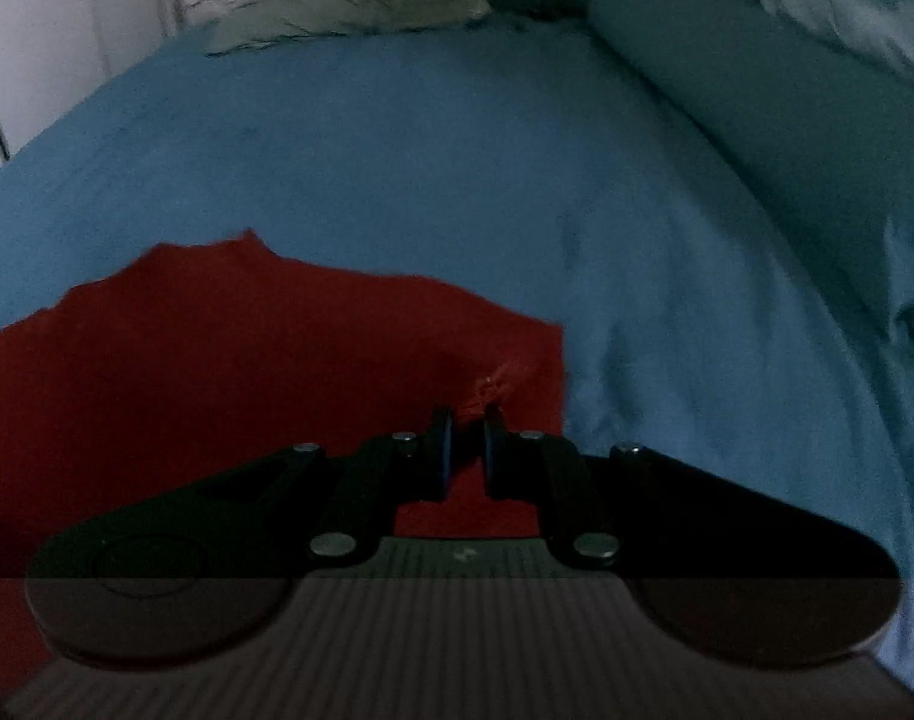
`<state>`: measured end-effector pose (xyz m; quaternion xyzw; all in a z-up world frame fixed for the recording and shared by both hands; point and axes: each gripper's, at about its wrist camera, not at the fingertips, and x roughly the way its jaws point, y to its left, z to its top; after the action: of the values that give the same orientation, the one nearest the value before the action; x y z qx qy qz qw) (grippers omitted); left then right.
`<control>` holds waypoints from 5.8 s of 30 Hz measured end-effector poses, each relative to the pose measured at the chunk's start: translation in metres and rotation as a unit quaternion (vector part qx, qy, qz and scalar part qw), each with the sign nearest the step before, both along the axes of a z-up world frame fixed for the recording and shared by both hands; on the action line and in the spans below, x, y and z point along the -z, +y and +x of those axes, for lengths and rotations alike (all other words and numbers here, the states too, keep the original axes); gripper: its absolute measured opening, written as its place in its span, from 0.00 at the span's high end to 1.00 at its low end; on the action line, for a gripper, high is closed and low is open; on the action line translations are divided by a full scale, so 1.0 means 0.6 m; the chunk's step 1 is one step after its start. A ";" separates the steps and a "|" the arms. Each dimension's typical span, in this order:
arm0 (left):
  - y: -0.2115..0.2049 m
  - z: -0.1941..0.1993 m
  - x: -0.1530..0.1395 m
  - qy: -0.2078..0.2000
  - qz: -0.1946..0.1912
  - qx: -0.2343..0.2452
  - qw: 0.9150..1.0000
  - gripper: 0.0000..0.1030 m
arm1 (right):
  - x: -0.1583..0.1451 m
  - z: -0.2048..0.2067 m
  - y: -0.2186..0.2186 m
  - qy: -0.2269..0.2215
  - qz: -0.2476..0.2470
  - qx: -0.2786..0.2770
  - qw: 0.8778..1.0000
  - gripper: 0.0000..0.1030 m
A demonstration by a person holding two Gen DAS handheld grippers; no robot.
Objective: Fold small clothes
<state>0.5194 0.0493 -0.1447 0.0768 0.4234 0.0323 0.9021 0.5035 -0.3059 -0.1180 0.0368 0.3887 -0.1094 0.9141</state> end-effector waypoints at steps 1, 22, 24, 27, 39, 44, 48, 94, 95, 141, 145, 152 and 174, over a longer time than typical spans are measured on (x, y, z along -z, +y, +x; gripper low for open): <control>0.003 0.001 -0.002 0.002 0.003 -0.005 1.000 0.25 | -0.004 -0.003 -0.001 -0.006 -0.006 0.006 1.000 0.76; -0.106 0.023 -0.030 -0.006 -0.069 0.081 0.994 0.20 | 0.077 0.008 0.036 0.041 0.040 -0.065 0.996 0.01; -0.102 0.031 -0.019 0.007 -0.067 0.072 0.995 0.20 | 0.081 -0.014 0.020 0.016 0.063 -0.058 0.996 0.01; -0.085 0.034 -0.007 0.021 -0.066 0.064 0.996 0.20 | 0.059 -0.012 0.020 0.015 0.060 -0.056 0.997 0.00; -0.069 0.025 -0.001 0.020 -0.073 0.071 0.995 0.19 | 0.102 0.138 -0.028 -0.005 0.084 -0.014 0.996 0.00; -0.059 -0.001 -0.041 -0.004 -0.070 0.067 0.995 0.19 | 0.054 0.112 -0.020 -0.022 0.060 -0.033 0.997 0.00; -0.031 -0.054 -0.102 -0.029 -0.085 0.058 0.994 0.19 | -0.022 0.021 0.002 -0.072 0.051 -0.054 0.995 0.00; -0.034 -0.593 -0.005 -0.046 -0.073 0.017 0.996 0.80 | 0.109 -0.658 0.084 -0.048 0.027 -0.055 0.997 0.56; -0.033 -0.591 -0.005 -0.044 -0.076 0.017 0.996 0.87 | 0.109 -0.658 0.084 -0.049 0.031 -0.053 0.997 0.60; -0.037 0.231 -0.030 -0.072 -0.091 -0.123 0.986 0.46 | 0.074 0.158 -0.117 -0.091 0.211 0.051 0.972 0.62; -0.052 0.154 -0.068 -0.108 -0.035 -0.083 0.990 0.17 | 0.030 0.098 -0.086 -0.133 0.141 0.020 0.981 0.01; -0.057 0.051 0.005 0.028 -0.103 -0.030 0.994 0.12 | 0.068 0.050 0.002 -0.034 0.132 -0.041 0.990 0.02; -0.177 -0.078 -0.119 0.008 -0.043 0.064 0.997 0.00 | -0.064 -0.122 -0.029 -0.042 0.069 -0.017 0.997 0.02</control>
<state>0.4726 -0.0570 -0.0736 0.0656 0.4262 -0.0441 0.9012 0.4303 -0.3233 -0.0794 0.0976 0.3572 -0.0651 0.9266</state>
